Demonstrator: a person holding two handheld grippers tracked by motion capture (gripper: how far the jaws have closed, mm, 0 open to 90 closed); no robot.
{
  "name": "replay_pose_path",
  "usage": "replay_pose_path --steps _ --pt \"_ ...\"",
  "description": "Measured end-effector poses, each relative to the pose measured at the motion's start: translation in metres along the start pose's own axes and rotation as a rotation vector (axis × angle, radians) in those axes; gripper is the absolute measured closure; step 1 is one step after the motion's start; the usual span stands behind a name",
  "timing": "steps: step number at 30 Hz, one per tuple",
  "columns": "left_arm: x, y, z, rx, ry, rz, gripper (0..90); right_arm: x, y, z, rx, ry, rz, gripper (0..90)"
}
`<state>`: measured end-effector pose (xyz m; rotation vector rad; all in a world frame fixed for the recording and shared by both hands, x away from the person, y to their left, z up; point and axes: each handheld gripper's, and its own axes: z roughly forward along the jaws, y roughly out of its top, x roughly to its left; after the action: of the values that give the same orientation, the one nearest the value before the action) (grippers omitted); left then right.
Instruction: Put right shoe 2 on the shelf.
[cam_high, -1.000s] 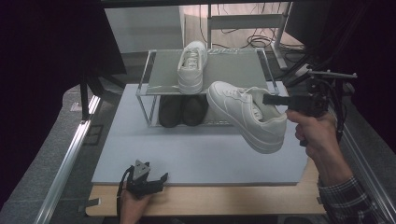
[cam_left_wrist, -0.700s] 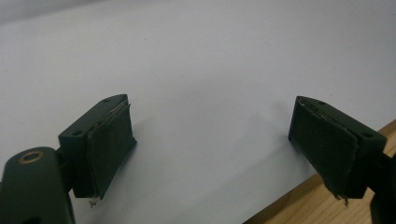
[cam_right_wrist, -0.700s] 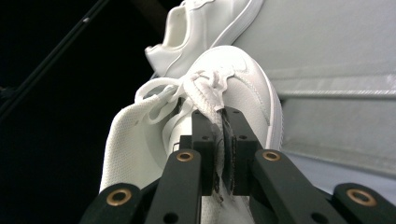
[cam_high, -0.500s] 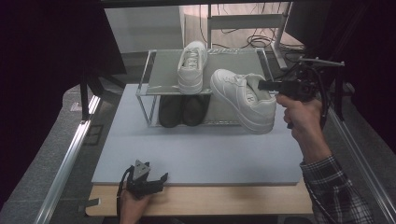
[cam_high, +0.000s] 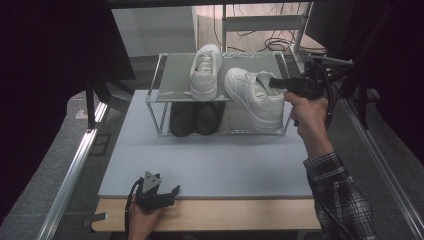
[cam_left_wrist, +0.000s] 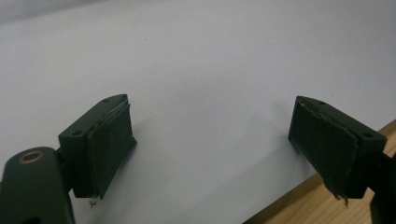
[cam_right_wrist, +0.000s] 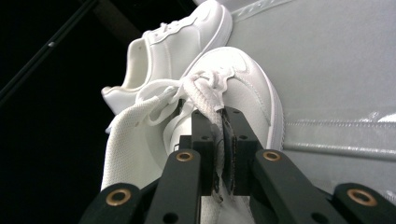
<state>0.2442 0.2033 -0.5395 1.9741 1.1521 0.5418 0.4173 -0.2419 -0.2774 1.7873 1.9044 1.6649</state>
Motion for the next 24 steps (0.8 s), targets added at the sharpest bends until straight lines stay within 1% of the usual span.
replay_pose_path --steps 4,8,10,12,15,17,20,22,24 --pt "0.000 0.000 0.000 0.000 0.000 0.000 13.4 -0.001 0.003 0.008 -0.014 -0.013 0.008 84.3" --pt "0.000 0.000 0.000 0.000 -0.001 0.000 13.4 -0.001 0.006 0.019 -0.031 -0.026 0.025 83.8" --pt "0.000 0.000 0.000 0.000 -0.001 0.000 13.4 -0.001 0.008 0.026 -0.036 -0.028 0.026 83.0" --pt "0.000 0.000 0.000 0.000 0.000 0.000 13.4 -0.002 0.008 0.029 -0.037 -0.010 0.044 80.9" --pt "0.000 0.000 0.000 0.000 0.000 0.000 13.4 -0.002 0.008 0.030 -0.030 -0.003 0.020 77.5" --pt "0.000 0.000 0.000 0.000 0.000 0.000 13.4 -0.001 0.008 0.028 -0.025 -0.010 -0.003 73.9" --pt "0.000 0.000 0.000 0.000 0.000 0.000 13.4 0.002 0.008 0.028 -0.016 0.004 -0.029 68.2" --pt "0.000 0.000 0.000 0.000 0.000 0.000 13.4 0.002 0.008 0.027 -0.018 0.004 -0.033 65.6" --pt "0.000 0.000 0.000 0.000 0.000 0.000 13.4 0.002 0.009 0.027 -0.013 0.021 -0.032 60.5"
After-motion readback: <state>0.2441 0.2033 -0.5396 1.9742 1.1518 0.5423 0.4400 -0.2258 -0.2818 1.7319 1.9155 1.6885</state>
